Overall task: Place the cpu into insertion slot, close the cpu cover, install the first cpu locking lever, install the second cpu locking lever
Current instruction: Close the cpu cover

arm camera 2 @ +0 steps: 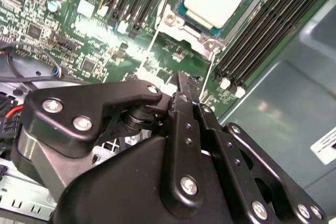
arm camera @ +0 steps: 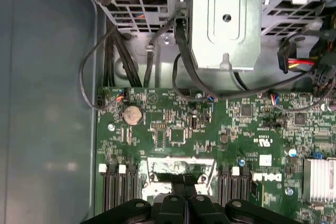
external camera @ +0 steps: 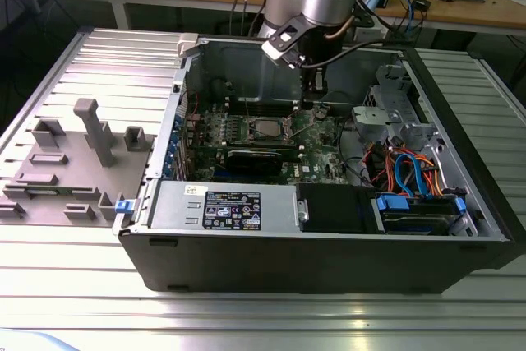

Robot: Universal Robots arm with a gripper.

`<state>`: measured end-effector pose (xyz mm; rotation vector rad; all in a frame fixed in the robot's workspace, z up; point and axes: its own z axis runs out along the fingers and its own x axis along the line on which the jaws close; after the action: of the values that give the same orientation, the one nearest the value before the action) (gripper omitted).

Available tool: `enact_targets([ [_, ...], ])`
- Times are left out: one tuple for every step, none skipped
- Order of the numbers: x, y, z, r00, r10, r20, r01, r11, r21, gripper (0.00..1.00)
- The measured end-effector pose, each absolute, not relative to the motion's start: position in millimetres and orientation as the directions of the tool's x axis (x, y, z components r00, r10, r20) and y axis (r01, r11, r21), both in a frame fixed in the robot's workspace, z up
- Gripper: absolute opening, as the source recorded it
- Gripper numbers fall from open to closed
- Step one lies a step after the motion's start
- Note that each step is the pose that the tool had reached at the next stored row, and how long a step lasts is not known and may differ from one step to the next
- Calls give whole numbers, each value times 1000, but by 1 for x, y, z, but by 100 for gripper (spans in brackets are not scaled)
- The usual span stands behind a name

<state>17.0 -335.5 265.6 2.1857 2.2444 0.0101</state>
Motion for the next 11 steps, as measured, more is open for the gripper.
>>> enact_targets([
  [19,-336,266,-27,1000,-2,1000,27,11,11],
  [20,-336,265,-27,1000,-2,1000,27,11,11],
  [24,-336,265,-28,1000,-2,1000,28,11,11],
  [27,-336,265,-30,1000,-2,999,30,11,11],
  [33,-335,264,-36,999,-2,999,36,11,11],
  [36,-335,264,-39,999,-2,999,39,11,11],
  [36,-335,264,-40,999,-2,999,40,11,11],
  [36,-335,264,-41,999,-2,999,41,11,11],
  [36,-335,264,-43,999,-2,999,43,11,11],
  [36,-335,264,-44,999,-2,999,44,11,11],
  [36,-335,264,-45,999,-2,999,45,11,11],
])
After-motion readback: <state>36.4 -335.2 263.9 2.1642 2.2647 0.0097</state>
